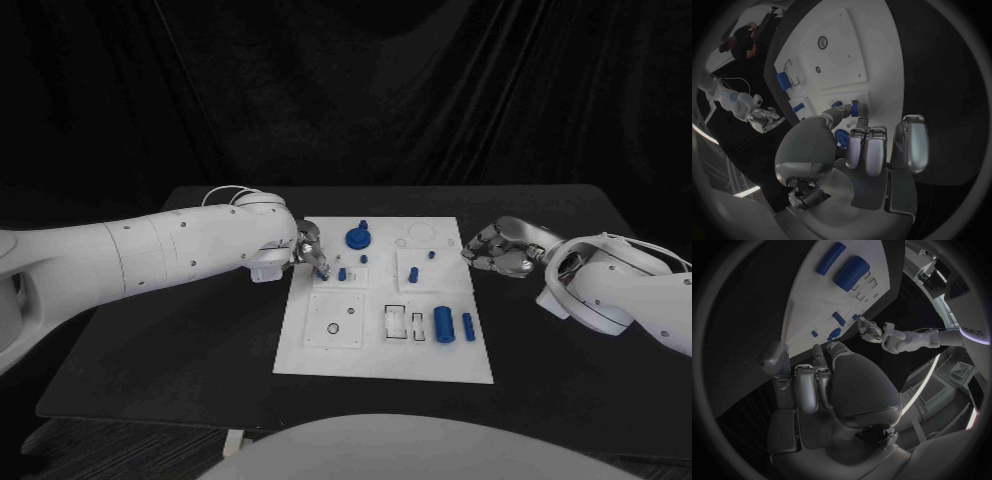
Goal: Assemble the parts on the task board
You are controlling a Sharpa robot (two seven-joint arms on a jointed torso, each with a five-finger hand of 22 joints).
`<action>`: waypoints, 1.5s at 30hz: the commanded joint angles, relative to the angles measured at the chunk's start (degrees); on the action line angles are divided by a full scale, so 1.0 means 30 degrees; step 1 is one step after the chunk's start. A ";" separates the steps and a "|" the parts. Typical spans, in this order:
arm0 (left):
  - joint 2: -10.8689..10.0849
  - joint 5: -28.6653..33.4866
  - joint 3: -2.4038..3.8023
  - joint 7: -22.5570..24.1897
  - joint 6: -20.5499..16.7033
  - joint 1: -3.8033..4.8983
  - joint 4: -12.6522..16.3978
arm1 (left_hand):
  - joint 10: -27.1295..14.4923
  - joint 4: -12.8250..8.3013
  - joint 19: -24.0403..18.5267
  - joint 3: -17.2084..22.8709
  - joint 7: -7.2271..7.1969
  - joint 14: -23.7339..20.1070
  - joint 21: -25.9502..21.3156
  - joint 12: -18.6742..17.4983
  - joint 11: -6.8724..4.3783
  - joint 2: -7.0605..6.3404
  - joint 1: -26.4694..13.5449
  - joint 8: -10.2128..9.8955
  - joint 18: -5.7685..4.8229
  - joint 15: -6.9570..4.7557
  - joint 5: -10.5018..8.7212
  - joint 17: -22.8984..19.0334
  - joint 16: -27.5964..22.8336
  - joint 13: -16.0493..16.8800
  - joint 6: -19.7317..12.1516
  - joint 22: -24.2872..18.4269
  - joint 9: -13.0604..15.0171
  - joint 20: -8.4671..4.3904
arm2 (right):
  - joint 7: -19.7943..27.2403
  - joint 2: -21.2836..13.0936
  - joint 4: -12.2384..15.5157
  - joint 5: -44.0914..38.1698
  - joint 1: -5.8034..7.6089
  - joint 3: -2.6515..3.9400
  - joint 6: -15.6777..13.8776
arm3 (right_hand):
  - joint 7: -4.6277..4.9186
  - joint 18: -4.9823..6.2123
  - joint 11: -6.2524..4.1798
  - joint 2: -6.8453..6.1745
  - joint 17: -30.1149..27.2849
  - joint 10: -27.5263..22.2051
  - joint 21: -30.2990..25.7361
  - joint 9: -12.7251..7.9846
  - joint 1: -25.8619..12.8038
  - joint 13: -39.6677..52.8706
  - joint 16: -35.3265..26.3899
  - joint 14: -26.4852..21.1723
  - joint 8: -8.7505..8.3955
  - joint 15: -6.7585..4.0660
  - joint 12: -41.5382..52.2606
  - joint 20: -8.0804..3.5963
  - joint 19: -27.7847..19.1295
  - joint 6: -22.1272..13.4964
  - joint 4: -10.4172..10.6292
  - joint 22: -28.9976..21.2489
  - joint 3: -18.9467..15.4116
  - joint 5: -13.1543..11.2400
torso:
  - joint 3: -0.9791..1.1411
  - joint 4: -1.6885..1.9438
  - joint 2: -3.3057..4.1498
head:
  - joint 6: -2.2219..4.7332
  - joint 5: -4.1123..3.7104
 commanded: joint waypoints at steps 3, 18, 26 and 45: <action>0.0072 0.0012 0.0009 0.0364 -0.0168 -0.0047 -0.0011 | 0.1954 -0.0080 0.0056 0.0235 -0.0251 0.1985 0.0055 0.0069 -0.0123 0.0221 0.0076 -0.0082 0.0140 -0.0169 0.0117 0.5031 0.0051 0.5027 0.0197 0.3684 -0.0003 -0.0085 | -0.0324 -0.0023 0.0039 -0.0088 -0.0046 0.0011 0.0094 | 0.0050 0.0254 -0.0052 -0.0042 0.3033 0.1303 -0.0122 -0.0026 0.0152 0.4171 -0.0089 0.1387 -0.0041 0.0007 -0.0067 -0.0020 -0.0112 0.0097 -0.0018 0.2091 0.0085 -0.0028 | -0.0001 -0.0005 -0.0004 | 0.0003 0.0028; 0.0212 0.0011 0.0007 0.0481 -0.0271 -0.0239 -0.0206 | 0.1954 -0.0070 0.0060 0.0243 -0.0247 0.1985 0.0060 0.0069 -0.0121 0.0244 0.0074 -0.0084 0.0138 -0.0170 0.0136 0.5031 0.0051 0.5027 0.0204 0.3686 -0.0006 -0.0087 | -0.0369 -0.0014 0.0055 -0.0088 -0.0051 0.0011 0.0113 | 0.0051 0.0257 -0.0052 -0.0045 0.3022 0.1296 -0.0138 -0.0028 0.0159 0.4162 -0.0098 0.1382 -0.0045 0.0007 -0.0071 -0.0019 -0.0116 0.0094 -0.0027 0.2088 0.0116 -0.0025 | 0.0000 -0.0003 0.0003 | 0.0003 0.0037; 0.0227 0.0010 0.0006 0.0457 -0.0224 -0.0328 -0.0374 | 0.1954 -0.0075 0.0050 0.0253 -0.0247 0.1985 0.0038 0.0069 -0.0122 0.0258 0.0084 -0.0085 0.0143 -0.0171 0.0152 0.5031 0.0051 0.5027 0.0206 0.3679 -0.0008 -0.0088 | -0.0375 -0.0038 0.0076 -0.0088 -0.0055 0.0011 0.0103 | 0.0052 0.0260 -0.0051 -0.0049 0.3020 0.1295 -0.0159 -0.0030 0.0167 0.4161 -0.0100 0.1382 -0.0050 0.0007 -0.0072 -0.0019 -0.0122 0.0087 -0.0036 0.2083 0.0139 -0.0020 | -0.0004 0.0003 0.0012 | 0.0003 0.0004; 0.0262 0.0012 0.0005 0.0321 0.0119 -0.0491 -0.0442 | 0.1896 0.0701 -0.0002 -0.0662 -0.0171 0.1985 -0.0107 -0.0010 -0.0038 0.0261 -0.0630 -0.0380 0.0160 -0.0107 -0.1646 0.5031 0.0051 0.4974 -0.0061 0.3644 -0.0199 -0.0039 | -0.0353 0.0005 0.0051 -0.0088 -0.0094 0.0011 0.0108 | 0.0053 0.0256 -0.0051 -0.0050 0.3014 0.1305 -0.0138 -0.0032 0.0178 0.4172 -0.0103 0.1380 -0.0054 0.0007 -0.0065 -0.0019 -0.0113 0.0083 -0.0047 0.2089 0.0167 -0.0013 | 0.0004 0.0006 0.0001 | 0.0003 0.0033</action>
